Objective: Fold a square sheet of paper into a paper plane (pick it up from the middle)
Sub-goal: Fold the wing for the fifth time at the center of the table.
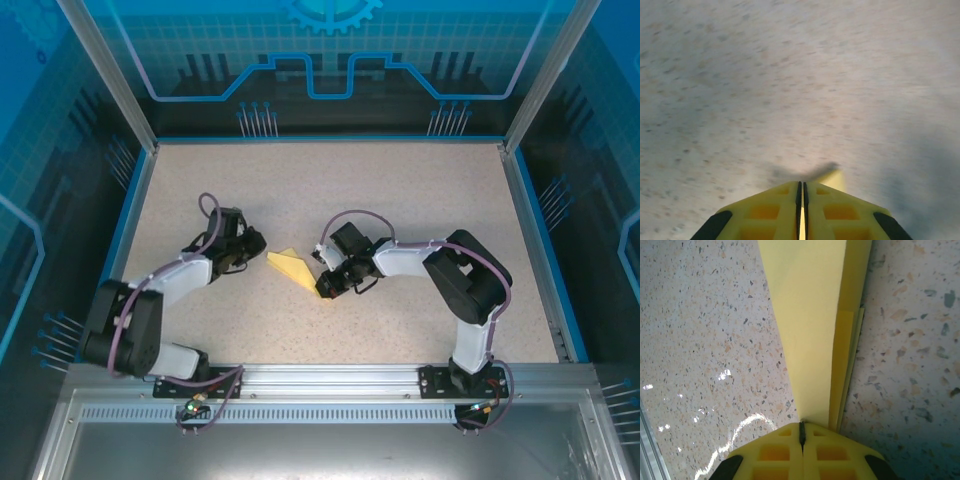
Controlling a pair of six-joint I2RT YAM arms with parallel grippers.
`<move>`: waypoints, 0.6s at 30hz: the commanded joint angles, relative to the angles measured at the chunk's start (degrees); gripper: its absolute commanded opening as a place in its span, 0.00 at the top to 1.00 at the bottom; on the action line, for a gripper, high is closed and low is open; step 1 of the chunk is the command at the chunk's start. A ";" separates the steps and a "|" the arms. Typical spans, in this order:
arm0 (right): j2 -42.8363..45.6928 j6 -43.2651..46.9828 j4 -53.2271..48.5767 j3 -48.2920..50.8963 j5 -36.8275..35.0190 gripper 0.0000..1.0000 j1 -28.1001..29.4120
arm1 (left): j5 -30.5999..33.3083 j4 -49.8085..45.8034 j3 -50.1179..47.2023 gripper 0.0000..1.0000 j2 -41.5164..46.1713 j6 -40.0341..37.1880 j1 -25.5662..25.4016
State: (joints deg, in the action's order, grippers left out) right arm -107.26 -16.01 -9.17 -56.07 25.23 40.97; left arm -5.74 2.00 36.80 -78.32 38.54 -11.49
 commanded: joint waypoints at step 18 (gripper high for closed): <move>-2.39 0.81 -7.79 2.32 -1.80 1.00 -0.51 | -6.25 12.13 -3.65 0.93 -9.86 5.18 -9.69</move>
State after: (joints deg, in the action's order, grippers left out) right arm -107.26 -16.01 -9.54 -56.07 25.74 40.82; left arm -12.45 10.83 31.88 -86.04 42.37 -20.82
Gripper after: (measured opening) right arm 0.044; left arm 0.081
